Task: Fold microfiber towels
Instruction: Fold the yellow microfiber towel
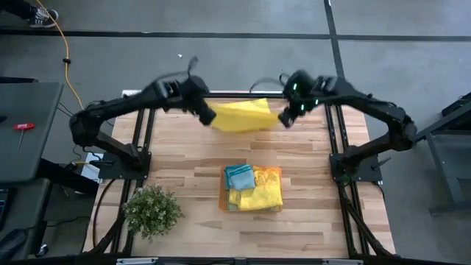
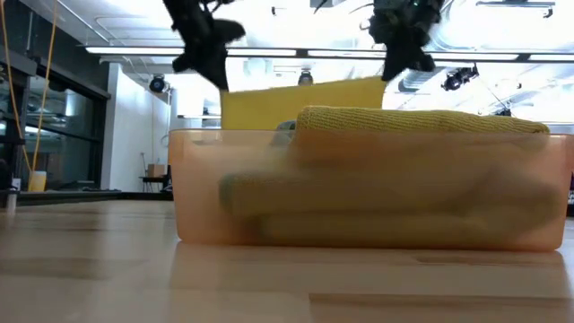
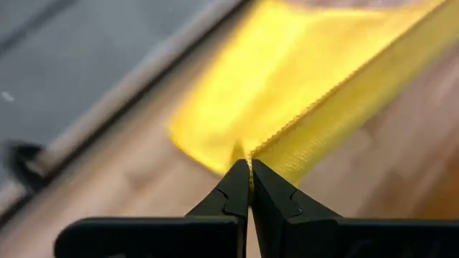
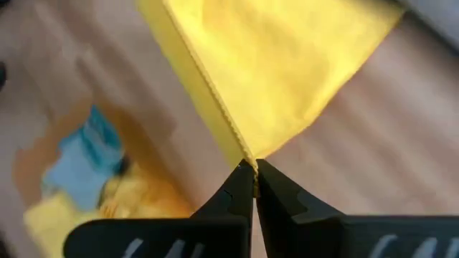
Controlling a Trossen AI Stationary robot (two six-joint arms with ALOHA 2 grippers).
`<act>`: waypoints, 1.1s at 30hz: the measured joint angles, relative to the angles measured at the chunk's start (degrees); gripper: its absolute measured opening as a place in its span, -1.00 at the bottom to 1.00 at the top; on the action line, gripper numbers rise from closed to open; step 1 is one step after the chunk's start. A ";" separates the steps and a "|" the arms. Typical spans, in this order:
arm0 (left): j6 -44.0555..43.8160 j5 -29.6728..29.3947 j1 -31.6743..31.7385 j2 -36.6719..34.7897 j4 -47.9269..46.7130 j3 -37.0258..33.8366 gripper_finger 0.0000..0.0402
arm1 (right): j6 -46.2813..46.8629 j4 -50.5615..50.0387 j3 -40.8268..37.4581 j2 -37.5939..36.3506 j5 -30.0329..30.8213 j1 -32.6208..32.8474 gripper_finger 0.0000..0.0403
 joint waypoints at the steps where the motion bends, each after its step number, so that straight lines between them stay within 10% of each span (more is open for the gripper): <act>1: -1.46 0.09 -1.44 0.00 0.75 -2.37 -1.00 | 1.63 0.66 -2.78 -0.69 -0.68 1.66 -1.00; 9: -15.92 0.88 -11.20 0.04 7.82 -16.64 -1.00 | 21.22 15.64 -23.48 -4.85 -4.26 14.28 -1.00; 18: -21.31 1.12 -17.57 0.04 2.98 -19.77 -1.00 | 36.97 28.34 -29.36 -4.92 -5.17 22.40 -1.00; 33: -10.23 -4.71 -7.09 -0.17 13.82 -19.81 -1.00 | 40.22 26.99 -28.03 -4.14 6.03 14.37 -1.00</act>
